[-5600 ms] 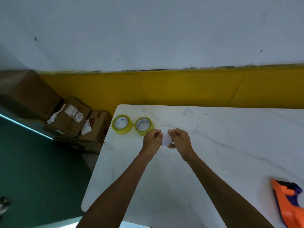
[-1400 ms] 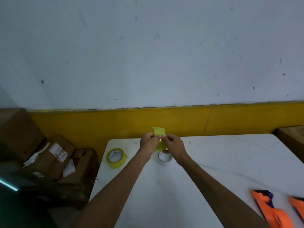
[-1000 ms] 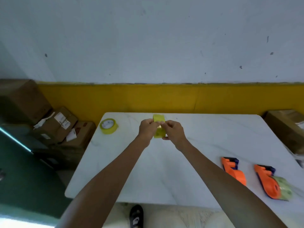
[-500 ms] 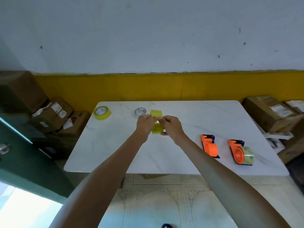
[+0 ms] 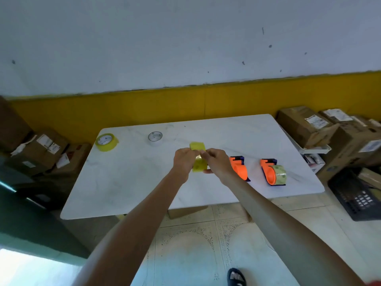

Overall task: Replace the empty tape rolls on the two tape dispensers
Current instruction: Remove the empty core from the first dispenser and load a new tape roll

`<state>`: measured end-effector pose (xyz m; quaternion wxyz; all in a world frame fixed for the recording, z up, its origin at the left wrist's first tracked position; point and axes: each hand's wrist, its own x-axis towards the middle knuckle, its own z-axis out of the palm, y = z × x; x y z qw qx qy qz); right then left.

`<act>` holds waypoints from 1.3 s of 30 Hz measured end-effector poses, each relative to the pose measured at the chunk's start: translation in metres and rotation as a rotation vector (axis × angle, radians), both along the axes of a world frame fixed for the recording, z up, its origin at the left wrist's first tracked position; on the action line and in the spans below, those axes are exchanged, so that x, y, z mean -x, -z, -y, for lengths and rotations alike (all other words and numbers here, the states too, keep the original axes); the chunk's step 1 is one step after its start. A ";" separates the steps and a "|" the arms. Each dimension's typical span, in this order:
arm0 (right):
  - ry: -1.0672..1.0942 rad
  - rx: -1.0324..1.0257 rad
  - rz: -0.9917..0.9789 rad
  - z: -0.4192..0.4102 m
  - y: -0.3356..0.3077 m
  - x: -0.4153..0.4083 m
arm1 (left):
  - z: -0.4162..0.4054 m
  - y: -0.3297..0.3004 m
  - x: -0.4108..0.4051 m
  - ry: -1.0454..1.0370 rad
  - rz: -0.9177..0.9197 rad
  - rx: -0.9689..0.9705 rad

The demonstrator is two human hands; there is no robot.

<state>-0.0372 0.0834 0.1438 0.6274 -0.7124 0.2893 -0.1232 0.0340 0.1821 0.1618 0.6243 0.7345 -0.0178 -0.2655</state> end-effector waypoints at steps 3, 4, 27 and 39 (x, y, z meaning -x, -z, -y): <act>0.021 -0.028 -0.018 0.033 0.008 0.020 | 0.038 0.007 0.018 0.029 -0.018 -0.015; 0.029 -0.038 -0.023 0.047 0.011 0.027 | 0.053 0.010 0.025 0.030 -0.029 -0.024; -0.041 0.046 -0.232 0.240 0.102 0.085 | 0.236 0.090 0.086 -0.015 0.008 -0.222; 0.006 -0.041 -0.397 0.240 0.115 0.071 | 0.208 0.141 0.064 0.051 -0.147 -0.479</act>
